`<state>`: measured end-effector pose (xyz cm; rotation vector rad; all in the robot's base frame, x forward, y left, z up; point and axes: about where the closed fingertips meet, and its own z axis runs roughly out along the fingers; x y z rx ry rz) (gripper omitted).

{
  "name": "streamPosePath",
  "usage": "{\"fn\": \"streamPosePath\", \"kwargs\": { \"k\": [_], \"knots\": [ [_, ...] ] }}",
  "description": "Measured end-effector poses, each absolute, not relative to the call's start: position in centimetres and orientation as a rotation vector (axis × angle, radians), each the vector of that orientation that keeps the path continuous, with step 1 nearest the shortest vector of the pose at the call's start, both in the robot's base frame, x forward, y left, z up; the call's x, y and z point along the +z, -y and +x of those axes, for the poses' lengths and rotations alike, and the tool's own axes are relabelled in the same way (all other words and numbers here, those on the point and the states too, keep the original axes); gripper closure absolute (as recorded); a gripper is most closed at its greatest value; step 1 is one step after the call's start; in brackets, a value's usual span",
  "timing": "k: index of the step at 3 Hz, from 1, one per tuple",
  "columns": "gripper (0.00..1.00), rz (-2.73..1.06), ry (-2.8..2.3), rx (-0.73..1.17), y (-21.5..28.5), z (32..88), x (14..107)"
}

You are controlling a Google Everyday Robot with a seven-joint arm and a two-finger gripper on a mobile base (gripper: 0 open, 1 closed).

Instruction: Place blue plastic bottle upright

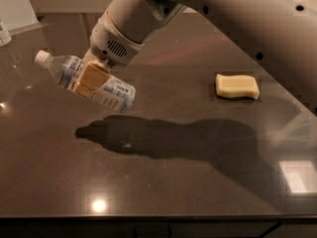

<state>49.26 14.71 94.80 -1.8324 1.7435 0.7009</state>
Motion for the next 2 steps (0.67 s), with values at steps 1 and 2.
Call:
{"fn": "streamPosePath", "kwargs": {
  "k": [1,2],
  "knots": [
    [1.0,-1.699,-1.595,0.886,-15.11,49.59,96.51],
    [1.0,-1.571,-1.466,1.035,-15.51,49.75,97.39]
  ]
}}
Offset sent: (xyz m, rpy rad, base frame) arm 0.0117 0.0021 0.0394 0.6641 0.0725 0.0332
